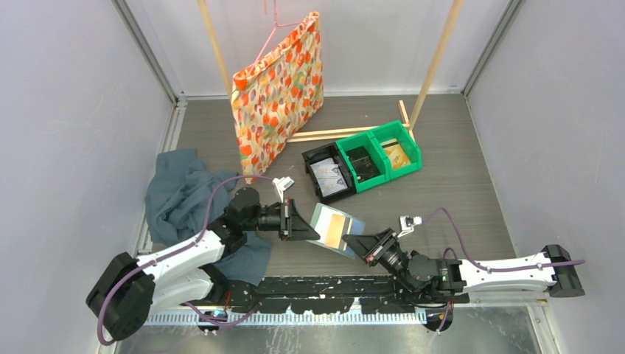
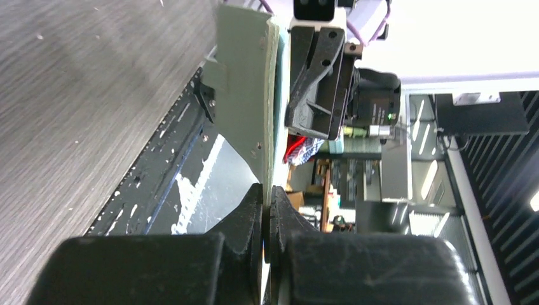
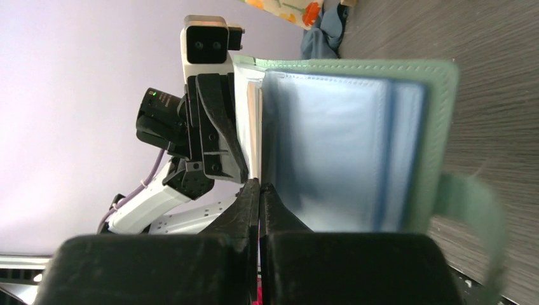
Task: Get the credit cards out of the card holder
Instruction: Remove the credit card from the card holder.
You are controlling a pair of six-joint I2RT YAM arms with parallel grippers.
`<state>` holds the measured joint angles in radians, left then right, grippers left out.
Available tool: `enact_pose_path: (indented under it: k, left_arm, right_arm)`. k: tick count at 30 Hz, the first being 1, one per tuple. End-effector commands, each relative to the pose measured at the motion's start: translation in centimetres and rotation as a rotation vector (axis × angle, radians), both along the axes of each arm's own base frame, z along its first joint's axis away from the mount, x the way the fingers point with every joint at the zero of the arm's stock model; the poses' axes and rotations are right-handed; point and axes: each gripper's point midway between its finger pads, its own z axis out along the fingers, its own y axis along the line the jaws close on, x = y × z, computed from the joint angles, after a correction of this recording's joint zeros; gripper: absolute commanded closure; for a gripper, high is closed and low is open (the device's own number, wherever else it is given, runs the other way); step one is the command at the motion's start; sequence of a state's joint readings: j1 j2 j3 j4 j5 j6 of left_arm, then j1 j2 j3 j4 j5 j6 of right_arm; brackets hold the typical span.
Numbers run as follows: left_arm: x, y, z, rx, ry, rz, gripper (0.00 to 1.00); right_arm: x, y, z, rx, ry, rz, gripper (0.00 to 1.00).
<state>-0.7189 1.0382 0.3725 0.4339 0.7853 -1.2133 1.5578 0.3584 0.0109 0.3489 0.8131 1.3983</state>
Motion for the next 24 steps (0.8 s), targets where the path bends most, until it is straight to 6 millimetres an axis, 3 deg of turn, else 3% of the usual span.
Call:
enact_pose_path:
  k: [1,7,14,18,24]
  left_arm:
    - [2.3,1.4,0.9,-0.033,-0.026,0.122,0.99]
    - [2.1,2.0,1.2,-0.03,-0.031,0.12,0.99]
    - [2.9,3.3,-0.1,0.055,-0.008,0.125,0.99]
    - [2.4,3.9,-1.8,0.144,0.015,0.094,0.99]
    - [2.6,4.2,-1.7,0.149,0.006,0.098,1.0]
  right_arm:
    - [0.6,-0.7,-2.9,-0.071,0.019,-0.041,0.99]
    - [0.7,-1.0,-2.7,-0.071,0.019,-0.049,1.0]
    - [0.6,-1.4,-2.2,-0.066,0.008,-0.045,0.99]
    - [1.0,-2.4,-0.9,-0.141,-0.011,-0.067,1.0]
    - [1.6,-4.5,0.4,-0.247,-0.03,-0.113,1.0]
